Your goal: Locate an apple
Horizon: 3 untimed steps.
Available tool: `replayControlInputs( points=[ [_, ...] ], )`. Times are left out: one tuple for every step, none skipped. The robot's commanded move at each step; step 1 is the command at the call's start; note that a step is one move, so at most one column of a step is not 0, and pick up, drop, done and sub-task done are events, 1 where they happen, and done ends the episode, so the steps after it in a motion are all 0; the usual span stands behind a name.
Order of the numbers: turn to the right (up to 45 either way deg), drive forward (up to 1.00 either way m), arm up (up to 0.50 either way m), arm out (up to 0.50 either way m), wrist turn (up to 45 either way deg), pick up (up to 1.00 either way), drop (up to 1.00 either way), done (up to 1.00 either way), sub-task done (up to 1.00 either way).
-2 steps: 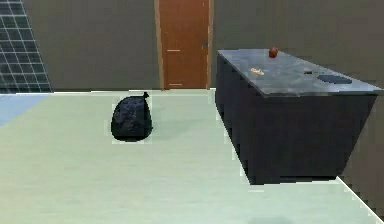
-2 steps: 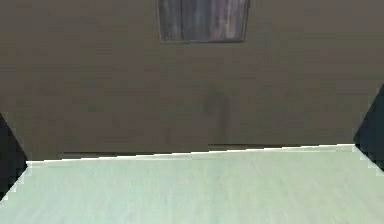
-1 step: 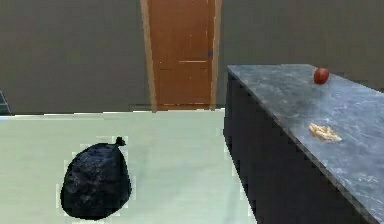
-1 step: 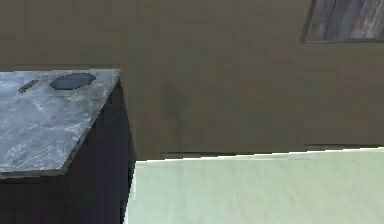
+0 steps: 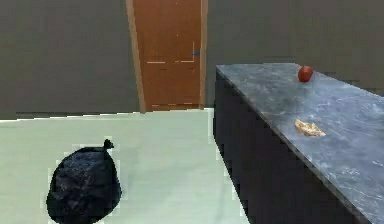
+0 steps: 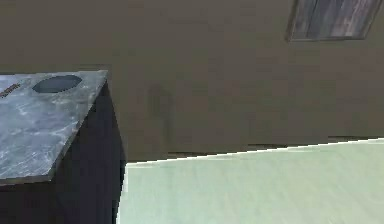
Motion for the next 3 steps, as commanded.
replayControlInputs(
  points=[
    [0.0, 1.00, 0.00, 0.00, 0.0, 0.00, 0.00, 0.00, 0.00],
    [3.0, 0.00, 0.00, 0.00, 0.0, 0.00, 0.00, 0.00, 0.00],
    [0.0, 0.20, 0.00, 0.00, 0.0, 0.00, 0.00, 0.00, 0.00]
  ],
)
